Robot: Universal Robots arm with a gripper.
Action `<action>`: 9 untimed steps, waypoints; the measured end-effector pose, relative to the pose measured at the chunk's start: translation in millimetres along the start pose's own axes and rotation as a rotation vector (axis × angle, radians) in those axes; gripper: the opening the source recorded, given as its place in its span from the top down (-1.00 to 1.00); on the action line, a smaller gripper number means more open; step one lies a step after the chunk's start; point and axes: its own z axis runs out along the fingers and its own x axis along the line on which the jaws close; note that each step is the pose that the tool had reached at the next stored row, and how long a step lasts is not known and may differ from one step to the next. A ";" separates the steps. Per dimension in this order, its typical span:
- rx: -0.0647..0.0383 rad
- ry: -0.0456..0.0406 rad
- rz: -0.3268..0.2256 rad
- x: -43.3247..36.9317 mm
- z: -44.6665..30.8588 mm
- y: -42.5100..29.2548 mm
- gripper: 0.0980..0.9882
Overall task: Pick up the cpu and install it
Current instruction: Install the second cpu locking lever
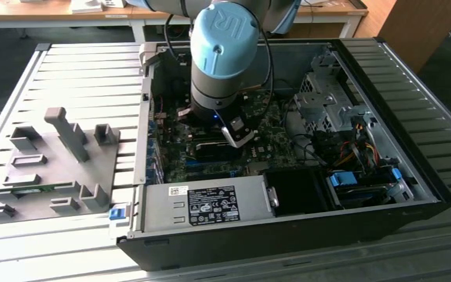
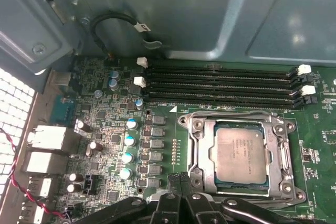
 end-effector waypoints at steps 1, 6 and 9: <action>0.000 0.0002 0.000 0.1 -0.9 0.3 0.98; 0.000 -0.0001 0.000 0.3 -10.7 4.3 0.98; -0.002 -0.0001 0.000 0.5 -17.8 7.2 0.98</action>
